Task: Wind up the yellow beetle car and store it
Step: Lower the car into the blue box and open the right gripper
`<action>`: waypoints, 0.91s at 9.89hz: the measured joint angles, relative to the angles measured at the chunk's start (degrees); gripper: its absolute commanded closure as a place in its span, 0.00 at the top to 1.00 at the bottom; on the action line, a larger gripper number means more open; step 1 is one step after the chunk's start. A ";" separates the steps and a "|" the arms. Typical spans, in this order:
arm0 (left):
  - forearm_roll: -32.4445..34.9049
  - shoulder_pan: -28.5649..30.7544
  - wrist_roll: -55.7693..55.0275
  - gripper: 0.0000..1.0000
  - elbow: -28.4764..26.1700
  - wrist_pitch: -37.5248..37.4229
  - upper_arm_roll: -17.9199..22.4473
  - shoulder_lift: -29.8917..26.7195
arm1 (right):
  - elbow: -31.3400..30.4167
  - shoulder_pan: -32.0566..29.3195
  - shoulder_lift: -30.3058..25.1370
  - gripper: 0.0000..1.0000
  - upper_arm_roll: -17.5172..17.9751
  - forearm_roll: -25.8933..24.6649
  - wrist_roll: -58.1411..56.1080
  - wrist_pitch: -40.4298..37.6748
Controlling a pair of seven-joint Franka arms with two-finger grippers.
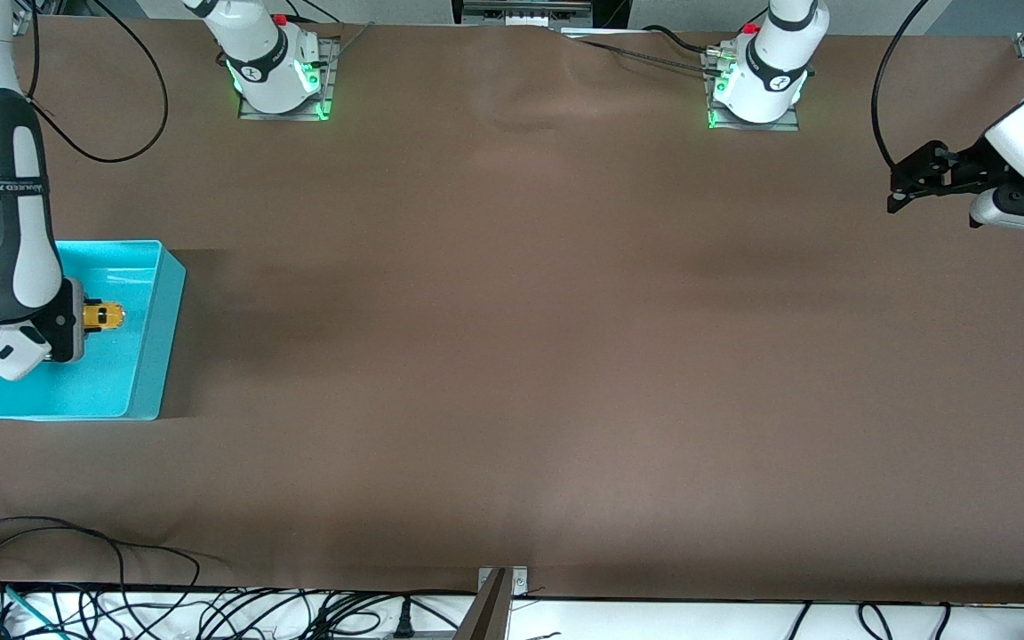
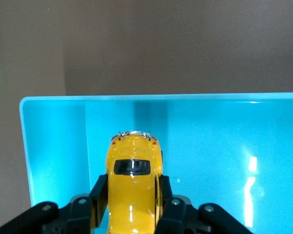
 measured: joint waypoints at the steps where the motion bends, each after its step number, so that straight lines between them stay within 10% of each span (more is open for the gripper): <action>1: 0.00 0.00 0.00 1.00 0.25 -0.01 0.02 0.00 | -0.78 -0.26 0.08 0.00 -0.03 -0.28 -0.36 1.21; 8: 0.00 -0.01 0.00 1.00 0.35 -0.14 0.02 0.00 | -3.21 -2.49 2.64 0.05 -0.20 -0.41 -2.62 7.07; 9: 0.00 -0.01 0.00 1.00 0.35 -0.20 -0.01 0.00 | -3.62 -2.56 2.64 0.67 -0.20 -0.41 -2.64 7.76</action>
